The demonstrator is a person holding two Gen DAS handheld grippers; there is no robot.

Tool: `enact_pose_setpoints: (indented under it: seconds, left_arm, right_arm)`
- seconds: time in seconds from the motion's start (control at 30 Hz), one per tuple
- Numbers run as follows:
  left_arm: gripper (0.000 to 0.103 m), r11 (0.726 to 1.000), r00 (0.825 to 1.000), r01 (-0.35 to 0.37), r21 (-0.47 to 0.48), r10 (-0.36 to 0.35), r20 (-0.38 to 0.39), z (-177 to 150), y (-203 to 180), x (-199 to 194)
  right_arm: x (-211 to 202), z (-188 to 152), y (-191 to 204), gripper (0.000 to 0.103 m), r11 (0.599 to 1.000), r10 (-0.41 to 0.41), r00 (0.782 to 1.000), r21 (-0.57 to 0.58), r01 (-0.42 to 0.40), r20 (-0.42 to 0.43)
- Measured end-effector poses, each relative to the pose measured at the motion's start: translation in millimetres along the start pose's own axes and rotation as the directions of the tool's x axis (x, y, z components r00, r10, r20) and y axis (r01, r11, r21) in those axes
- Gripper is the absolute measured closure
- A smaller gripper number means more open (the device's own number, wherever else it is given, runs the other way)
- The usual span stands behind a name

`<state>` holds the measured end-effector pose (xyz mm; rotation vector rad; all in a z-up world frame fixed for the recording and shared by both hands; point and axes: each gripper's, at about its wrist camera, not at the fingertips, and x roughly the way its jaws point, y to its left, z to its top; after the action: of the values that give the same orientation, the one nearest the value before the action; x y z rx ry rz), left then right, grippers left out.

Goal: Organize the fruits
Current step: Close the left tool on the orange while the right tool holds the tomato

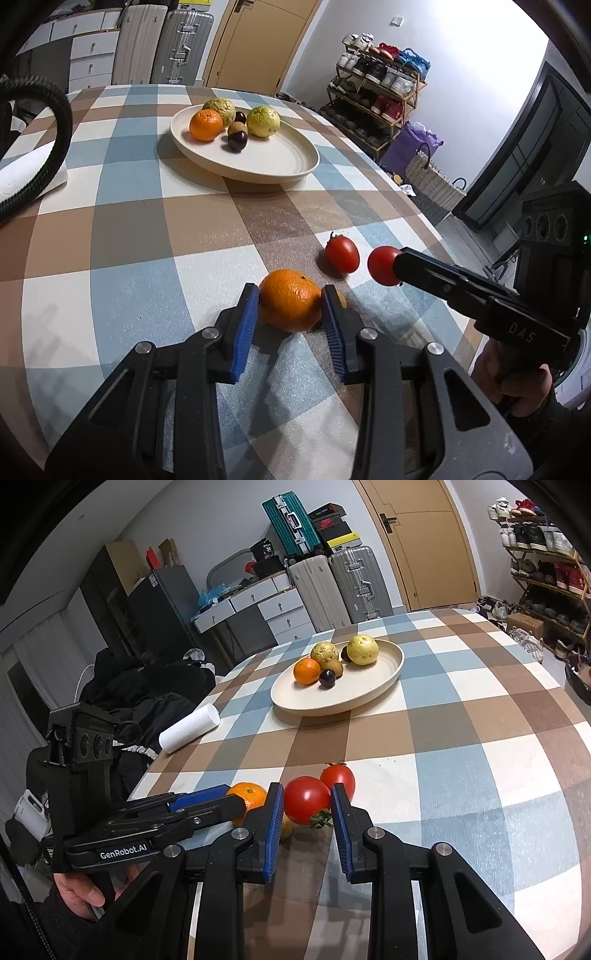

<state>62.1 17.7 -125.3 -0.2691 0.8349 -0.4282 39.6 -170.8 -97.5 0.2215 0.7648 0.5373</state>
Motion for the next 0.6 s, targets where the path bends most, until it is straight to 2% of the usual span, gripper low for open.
enact_pose_setpoints:
  seconds: [0.43, 0.6]
  left_arm:
    - [0.076, 1.000, 1.000, 0.025, -0.013, -0.025, 0.002, 7.9, 6.2, -0.9]
    - [0.070, 1.000, 0.999, 0.024, -0.011, -0.024, -0.022, 7.4, 1.8, 4.8]
  right_arm:
    - [6.0, 5.8, -4.9, 0.076, 1.000, 0.018, 1.000, 0.012, -0.018, -0.011]
    - [8.1, 6.5, -7.5, 0.076, 0.999, 0.027, 1.000, 0.019, -0.026, -0.015]
